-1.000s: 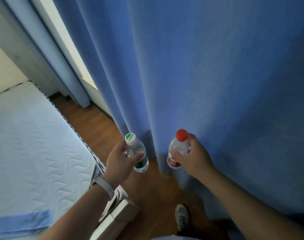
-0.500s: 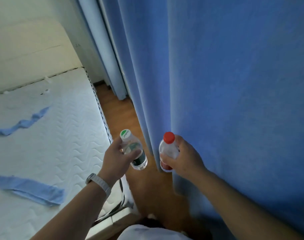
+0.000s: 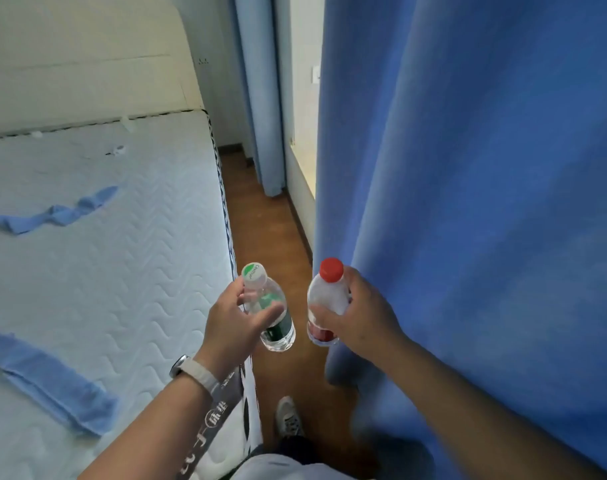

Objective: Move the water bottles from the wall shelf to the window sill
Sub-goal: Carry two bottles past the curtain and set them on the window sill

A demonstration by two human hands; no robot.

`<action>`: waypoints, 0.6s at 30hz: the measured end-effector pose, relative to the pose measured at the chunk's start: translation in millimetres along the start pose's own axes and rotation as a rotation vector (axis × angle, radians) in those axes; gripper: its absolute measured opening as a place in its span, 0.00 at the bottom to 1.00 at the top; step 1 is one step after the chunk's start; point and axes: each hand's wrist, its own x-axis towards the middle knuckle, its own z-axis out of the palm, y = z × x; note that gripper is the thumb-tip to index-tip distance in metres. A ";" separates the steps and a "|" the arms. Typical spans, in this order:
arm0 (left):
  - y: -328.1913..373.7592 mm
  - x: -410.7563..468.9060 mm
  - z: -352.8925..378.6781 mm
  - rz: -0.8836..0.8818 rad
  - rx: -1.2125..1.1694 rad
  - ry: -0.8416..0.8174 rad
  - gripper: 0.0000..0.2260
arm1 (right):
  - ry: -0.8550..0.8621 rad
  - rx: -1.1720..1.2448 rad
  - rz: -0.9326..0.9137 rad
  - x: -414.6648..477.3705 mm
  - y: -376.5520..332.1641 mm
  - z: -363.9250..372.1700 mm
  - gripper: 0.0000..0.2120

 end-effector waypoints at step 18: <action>-4.4 236.1 -117.7 -0.003 -0.052 0.164 0.19 | 0.091 0.099 -0.099 265.8 -98.8 63.1 0.29</action>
